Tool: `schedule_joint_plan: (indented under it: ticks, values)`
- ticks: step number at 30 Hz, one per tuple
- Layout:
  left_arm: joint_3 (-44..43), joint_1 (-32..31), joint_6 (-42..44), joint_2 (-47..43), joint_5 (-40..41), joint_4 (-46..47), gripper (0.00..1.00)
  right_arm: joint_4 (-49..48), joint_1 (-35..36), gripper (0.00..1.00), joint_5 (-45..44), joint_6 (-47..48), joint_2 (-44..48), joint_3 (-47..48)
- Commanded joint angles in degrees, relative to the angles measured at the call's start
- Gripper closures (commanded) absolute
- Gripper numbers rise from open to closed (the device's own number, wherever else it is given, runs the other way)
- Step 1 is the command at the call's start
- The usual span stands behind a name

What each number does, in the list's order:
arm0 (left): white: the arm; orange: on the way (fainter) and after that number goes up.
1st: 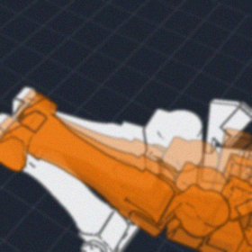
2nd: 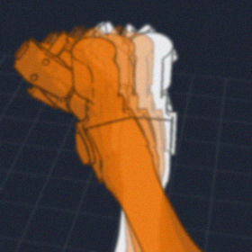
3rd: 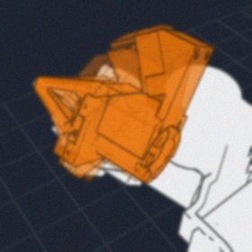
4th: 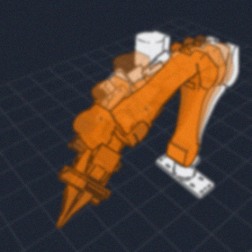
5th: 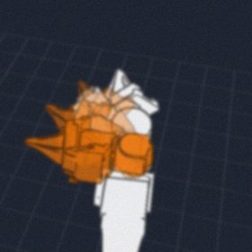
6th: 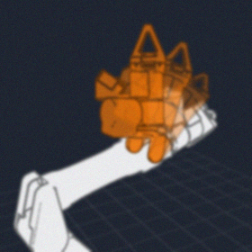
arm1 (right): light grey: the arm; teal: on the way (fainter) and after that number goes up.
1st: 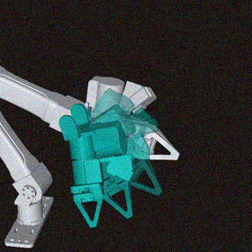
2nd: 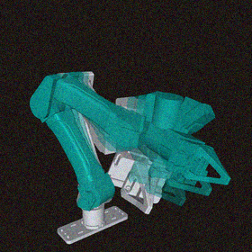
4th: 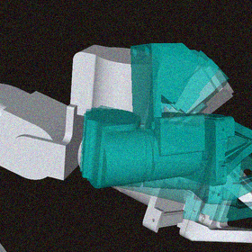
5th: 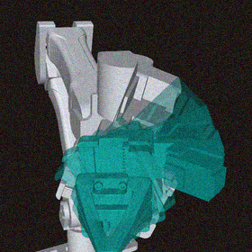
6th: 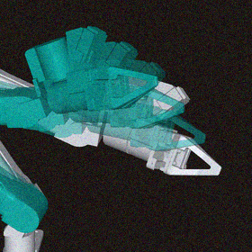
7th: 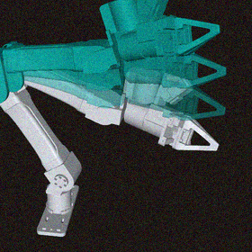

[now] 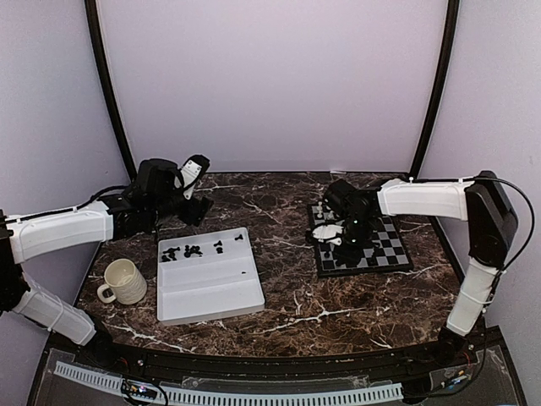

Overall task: Set up the chess pieces on the board
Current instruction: Place the knight at g8.

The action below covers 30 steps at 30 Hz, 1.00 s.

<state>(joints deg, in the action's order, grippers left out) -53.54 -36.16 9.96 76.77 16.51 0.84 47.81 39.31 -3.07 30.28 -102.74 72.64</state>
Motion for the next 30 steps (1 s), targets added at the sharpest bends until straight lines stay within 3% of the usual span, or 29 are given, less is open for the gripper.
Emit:
schedule_joint_plan:
  ticks: [1, 16, 22, 30]
  values:
    - [-1.8, 0.2, -0.5, -1.0, -1.1, -1.9, 0.21, 0.5, -0.5, 0.95, -1.1, -1.0, -1.3, 1.8]
    - [-2.0, 0.2, -0.7, -1.3, -2.0, -2.7, 0.21, 3.8, -0.8, 0.95, -1.3, -0.9, -2.5, 3.3]
    - [-2.2, 0.2, -0.9, -1.1, -2.2, -3.2, 0.21, 3.9, -0.8, 0.84, -1.1, -1.3, -3.2, 3.5]
    - [-2.3, 0.2, -1.0, -0.8, -2.6, -3.4, 0.21, 4.1, -0.8, 0.79, -0.3, -1.7, -3.8, 4.3]
